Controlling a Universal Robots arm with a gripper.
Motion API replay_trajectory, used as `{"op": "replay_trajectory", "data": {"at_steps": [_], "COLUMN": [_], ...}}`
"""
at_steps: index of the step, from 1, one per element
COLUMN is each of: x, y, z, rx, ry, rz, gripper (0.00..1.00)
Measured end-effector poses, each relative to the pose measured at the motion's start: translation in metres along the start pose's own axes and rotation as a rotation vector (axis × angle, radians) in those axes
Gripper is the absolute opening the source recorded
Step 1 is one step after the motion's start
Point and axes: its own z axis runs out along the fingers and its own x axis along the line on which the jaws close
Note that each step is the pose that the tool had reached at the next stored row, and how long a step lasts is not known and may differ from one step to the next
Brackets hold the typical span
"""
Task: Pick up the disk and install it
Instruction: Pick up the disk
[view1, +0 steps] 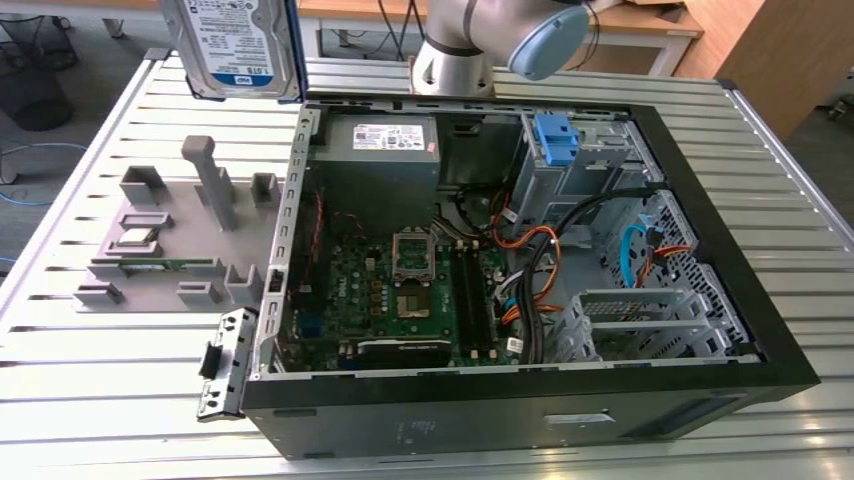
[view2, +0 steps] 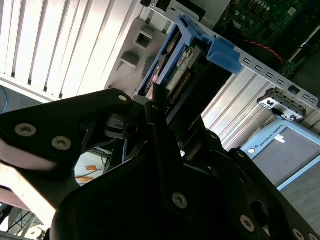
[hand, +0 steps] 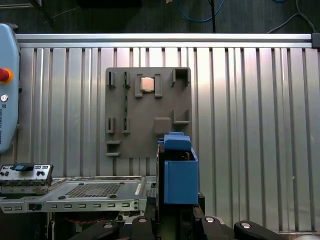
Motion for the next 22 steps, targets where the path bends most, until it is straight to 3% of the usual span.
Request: {"op": "replay_trajectory", "data": {"at_steps": [12,22], "x": [0.0000,-0.0004], "y": [-0.0006,-0.0166], "z": [0.0000,-0.0008], "rx": [0.0000,-0.0003], "ry": [0.0000,0.0000], "rz": [0.000,0.000], "gripper": [0.35,0.35]}}
